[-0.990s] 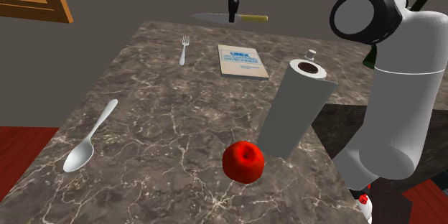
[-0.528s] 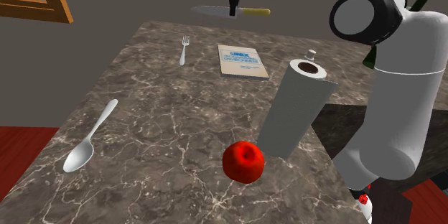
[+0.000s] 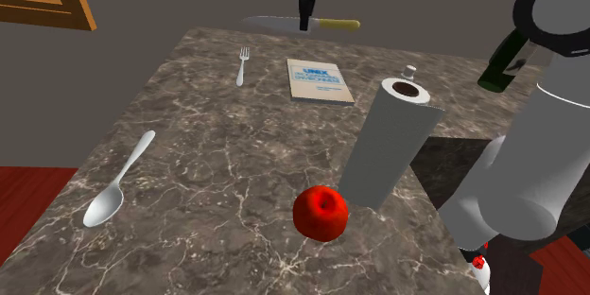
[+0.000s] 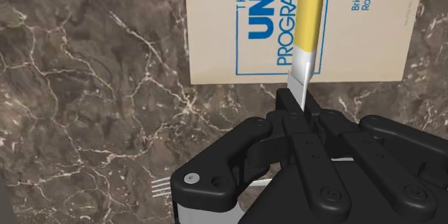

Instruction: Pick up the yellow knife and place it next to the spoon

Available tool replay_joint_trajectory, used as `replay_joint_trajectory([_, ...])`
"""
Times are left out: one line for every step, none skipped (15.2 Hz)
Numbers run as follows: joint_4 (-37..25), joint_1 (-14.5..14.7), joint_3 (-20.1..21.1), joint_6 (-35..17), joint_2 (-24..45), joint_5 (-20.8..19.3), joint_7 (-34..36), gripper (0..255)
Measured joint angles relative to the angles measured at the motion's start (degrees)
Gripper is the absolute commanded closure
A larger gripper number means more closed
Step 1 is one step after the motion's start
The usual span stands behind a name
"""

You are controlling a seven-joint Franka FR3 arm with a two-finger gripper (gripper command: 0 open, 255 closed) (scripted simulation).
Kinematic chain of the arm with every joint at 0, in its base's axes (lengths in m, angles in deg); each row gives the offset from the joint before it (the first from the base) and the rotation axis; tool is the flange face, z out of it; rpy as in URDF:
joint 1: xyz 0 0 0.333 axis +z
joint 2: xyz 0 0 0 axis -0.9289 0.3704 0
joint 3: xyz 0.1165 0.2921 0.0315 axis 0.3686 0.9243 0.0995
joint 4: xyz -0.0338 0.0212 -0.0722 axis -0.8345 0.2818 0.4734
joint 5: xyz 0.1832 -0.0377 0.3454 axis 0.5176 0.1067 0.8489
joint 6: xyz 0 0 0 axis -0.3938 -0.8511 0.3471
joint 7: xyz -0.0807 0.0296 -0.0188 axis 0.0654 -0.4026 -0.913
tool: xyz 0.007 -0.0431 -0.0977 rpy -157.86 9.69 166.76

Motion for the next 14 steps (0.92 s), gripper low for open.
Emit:
replay_joint_trajectory([2.0,0.7,0.5,-0.6,-1.3,-0.1,1.2,255])
replay_joint_trajectory([2.6,1.4,1.0,-0.5,-2.0,-0.2,2.3,255])
replay_joint_trajectory([4.7,2.1,1.6,-1.1,-3.5,-0.3,3.7,255])
replay_joint_trajectory([6.4,2.8,2.2,-1.4,-4.8,-0.3,5.0,255])
replay_joint_trajectory([8.1,3.4,2.7,-1.5,-6.3,-0.3,6.0,255])
replay_joint_trajectory([9.6,4.0,3.3,-1.8,-7.5,-0.3,7.3,255])
replay_joint_trajectory([11.1,4.7,3.9,-1.9,-8.9,-0.3,8.7,255])
replay_joint_trajectory([12.3,5.3,4.5,-2.1,-9.8,-0.2,9.9,255])
replay_joint_trajectory([13.8,6.0,5.2,-2.4,-11.0,-0.1,11.2,255])
replay_joint_trajectory([14.4,6.5,5.8,-2.4,-11.6,0.0,12.3,255])
replay_joint_trajectory([16.0,7.1,6.5,-2.7,-12.8,0.2,13.6,255])
replay_joint_trajectory([16.4,7.7,7.2,-2.6,-13.4,0.3,15.0,255])
replay_joint_trajectory([17.3,8.2,7.9,-2.5,-14.2,0.5,16.1,255])
replay_joint_trajectory([18.5,9.0,8.8,-2.9,-15.0,0.7,17.7,255])
